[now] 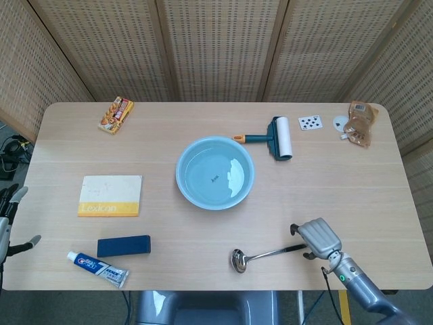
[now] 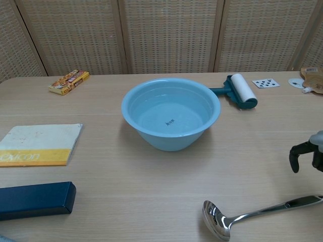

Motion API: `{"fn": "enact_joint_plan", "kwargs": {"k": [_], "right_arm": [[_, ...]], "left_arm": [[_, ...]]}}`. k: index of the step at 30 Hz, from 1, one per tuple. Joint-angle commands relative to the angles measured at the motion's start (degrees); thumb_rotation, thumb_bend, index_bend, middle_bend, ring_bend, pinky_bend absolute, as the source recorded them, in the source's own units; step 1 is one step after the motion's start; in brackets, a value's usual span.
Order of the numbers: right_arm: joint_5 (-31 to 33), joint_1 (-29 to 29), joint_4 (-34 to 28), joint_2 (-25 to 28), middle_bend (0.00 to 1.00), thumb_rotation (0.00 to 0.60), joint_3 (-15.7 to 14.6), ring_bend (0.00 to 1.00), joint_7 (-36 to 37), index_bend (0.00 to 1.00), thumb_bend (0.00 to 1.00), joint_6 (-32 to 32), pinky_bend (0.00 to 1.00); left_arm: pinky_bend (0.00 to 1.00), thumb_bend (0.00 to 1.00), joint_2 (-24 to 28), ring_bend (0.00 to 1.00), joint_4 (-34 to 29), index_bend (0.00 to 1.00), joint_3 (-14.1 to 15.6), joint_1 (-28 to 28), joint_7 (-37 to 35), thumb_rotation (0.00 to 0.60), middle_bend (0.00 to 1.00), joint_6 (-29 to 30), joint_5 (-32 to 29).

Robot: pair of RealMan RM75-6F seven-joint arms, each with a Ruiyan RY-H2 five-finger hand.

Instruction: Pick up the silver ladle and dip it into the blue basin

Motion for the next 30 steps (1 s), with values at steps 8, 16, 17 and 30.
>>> {"fn": "enact_joint_plan", "kwargs": {"k": [8,16,17,30], "right_arm": [[1.32,1.75,2.4,-3.42,0.94,0.6,-1.07,0.96,-2.17,0.46,0.44,-2.4,1.0],[2.53,2.59,4.07,-5.66,0.94,0.6,-1.57,0.96,-4.15,0.47,0.48,-3.73,1.0],[2.67,2.66,4.31,-5.95,0.94,0.6,-1.66,0.96,-4.41,0.48,0.48,-3.85,1.0],[3.39,2.78,6.93,-8.34,0.95,0.6,-2.78,0.96,-6.21,0.49,0.48,-3.41,1.0]], "left_arm": [[0.0,0.0,-0.35,0.0,0.53,0.0,-0.5,-0.59,0.41,0.6,0.0,-1.19,-1.5],[0.0,0.0,-0.5,0.0,0.57,0.0,-0.49,-0.73,0.69,0.6,0.0,-1.42,-1.75],[0.0,0.0,-0.5,0.0,0.56,0.0,-0.5,-0.73,0.7,0.6,0.0,-1.39,-1.75],[0.0,0.0,-0.32,0.0,0.34,0.0,-0.42,-0.73,0.46,0.6,0.0,-1.26,-1.66]]}}
